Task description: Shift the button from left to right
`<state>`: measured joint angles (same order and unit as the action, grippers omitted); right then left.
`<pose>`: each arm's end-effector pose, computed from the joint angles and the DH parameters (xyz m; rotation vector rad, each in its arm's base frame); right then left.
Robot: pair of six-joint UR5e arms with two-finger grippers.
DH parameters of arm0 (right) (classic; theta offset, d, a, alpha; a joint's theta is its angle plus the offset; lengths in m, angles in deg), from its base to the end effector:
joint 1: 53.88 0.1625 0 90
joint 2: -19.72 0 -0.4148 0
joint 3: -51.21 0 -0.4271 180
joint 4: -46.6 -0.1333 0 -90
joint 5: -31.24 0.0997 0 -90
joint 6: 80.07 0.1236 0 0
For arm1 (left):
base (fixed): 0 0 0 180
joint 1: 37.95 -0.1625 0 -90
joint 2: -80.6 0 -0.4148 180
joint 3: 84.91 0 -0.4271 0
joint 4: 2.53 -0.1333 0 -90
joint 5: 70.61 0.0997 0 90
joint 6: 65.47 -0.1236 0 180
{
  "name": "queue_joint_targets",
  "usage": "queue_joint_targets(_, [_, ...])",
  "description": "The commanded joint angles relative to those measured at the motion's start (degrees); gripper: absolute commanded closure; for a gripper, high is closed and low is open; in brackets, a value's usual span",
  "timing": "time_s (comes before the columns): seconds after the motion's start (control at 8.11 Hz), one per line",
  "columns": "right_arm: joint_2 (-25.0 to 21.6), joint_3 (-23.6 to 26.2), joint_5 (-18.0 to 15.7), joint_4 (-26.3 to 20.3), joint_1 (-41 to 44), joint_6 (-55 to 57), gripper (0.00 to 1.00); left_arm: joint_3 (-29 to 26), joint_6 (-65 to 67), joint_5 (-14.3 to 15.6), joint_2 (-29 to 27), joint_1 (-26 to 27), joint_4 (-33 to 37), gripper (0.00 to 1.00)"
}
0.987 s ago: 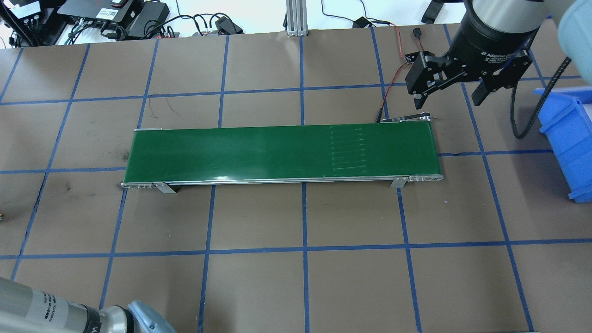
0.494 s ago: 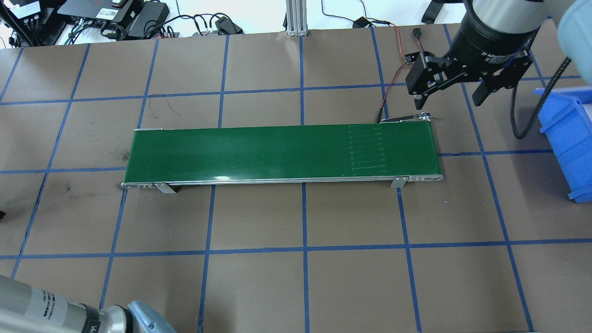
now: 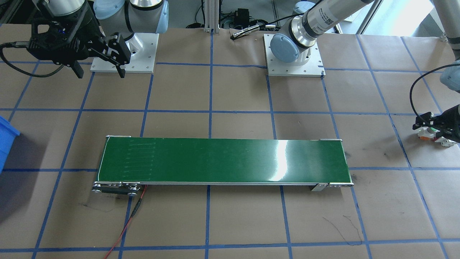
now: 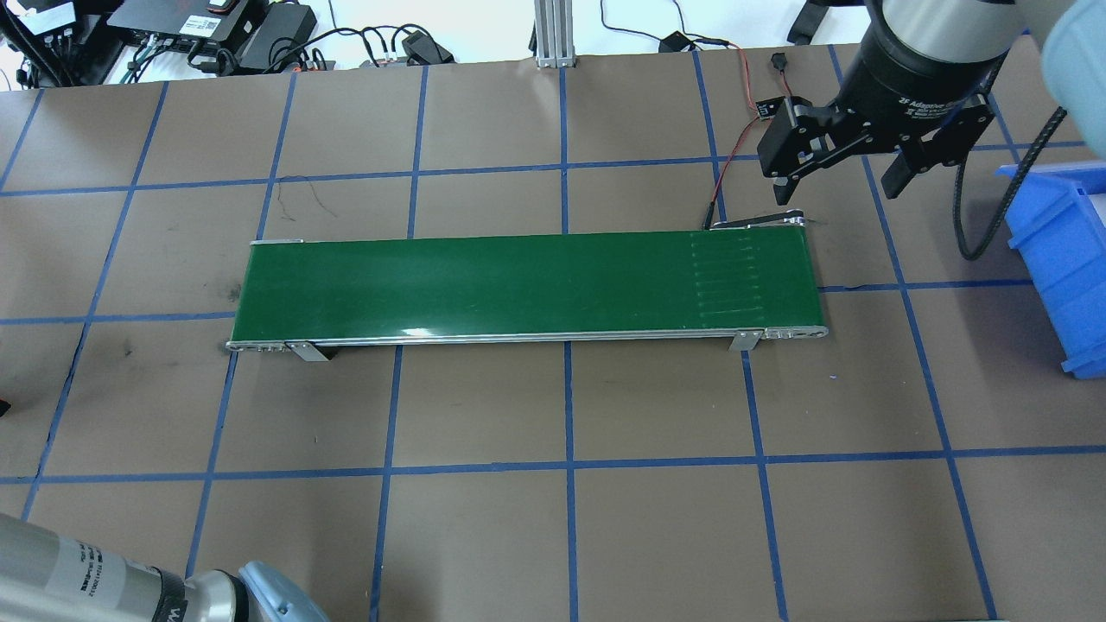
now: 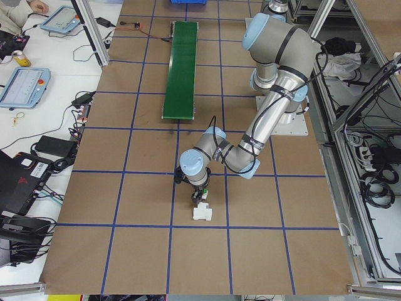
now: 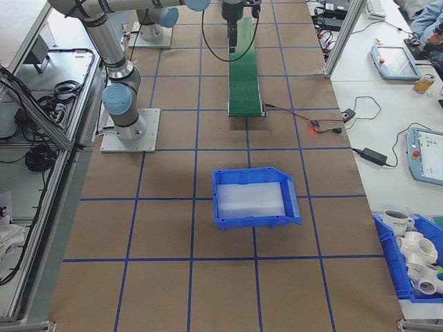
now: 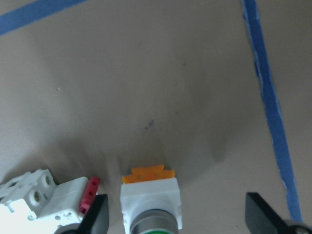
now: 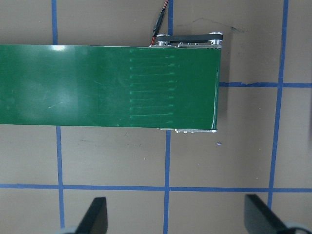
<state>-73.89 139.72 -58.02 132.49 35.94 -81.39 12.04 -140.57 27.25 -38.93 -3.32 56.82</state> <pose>0.1333 -0.5015 0.4926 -0.0313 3.1286 -0.0273 0.4560 -0.4564 0.1376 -0.5411 -3.0483 -0.2592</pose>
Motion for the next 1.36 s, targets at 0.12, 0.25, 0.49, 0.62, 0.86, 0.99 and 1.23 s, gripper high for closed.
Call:
queue_joint_targets(0.12, [0.00, 0.00, -0.03, -0.03, 0.00, 0.00, 0.00, 0.78, 0.12, 0.14, 0.00, 0.00, 0.07, 0.03])
queue_joint_targets(0.25, [0.00, 0.00, -0.12, -0.03, 0.00, 0.00, 0.00, 0.78, 0.21, -0.03, 0.00, 0.00, -0.02, 0.37])
queue_joint_targets(0.49, [0.00, 0.00, -0.12, -0.03, 0.00, 0.00, 0.00, 0.69, -0.23, -0.12, 0.00, 0.00, -0.02, 0.89])
queue_joint_targets(0.62, [0.00, 0.00, -0.12, -0.03, 0.00, 0.00, 0.00, 0.61, -2.49, 0.06, 0.00, 0.00, -0.02, 1.00])
queue_joint_targets(0.86, [0.00, 0.00, -0.12, 0.06, 0.00, 0.00, 0.00, 0.43, -3.13, 0.49, 1.22, 0.00, 0.68, 1.00])
queue_joint_targets(0.99, [0.00, 0.00, -0.12, 0.06, 0.00, 0.00, 0.00, 0.08, -3.22, 0.50, 2.02, 0.00, 1.99, 1.00])
queue_joint_targets(1.23, [0.00, 0.00, -0.29, 0.06, 0.00, 0.00, 0.00, -0.18, -1.73, -0.20, 8.22, 1.22, 8.91, 1.00])
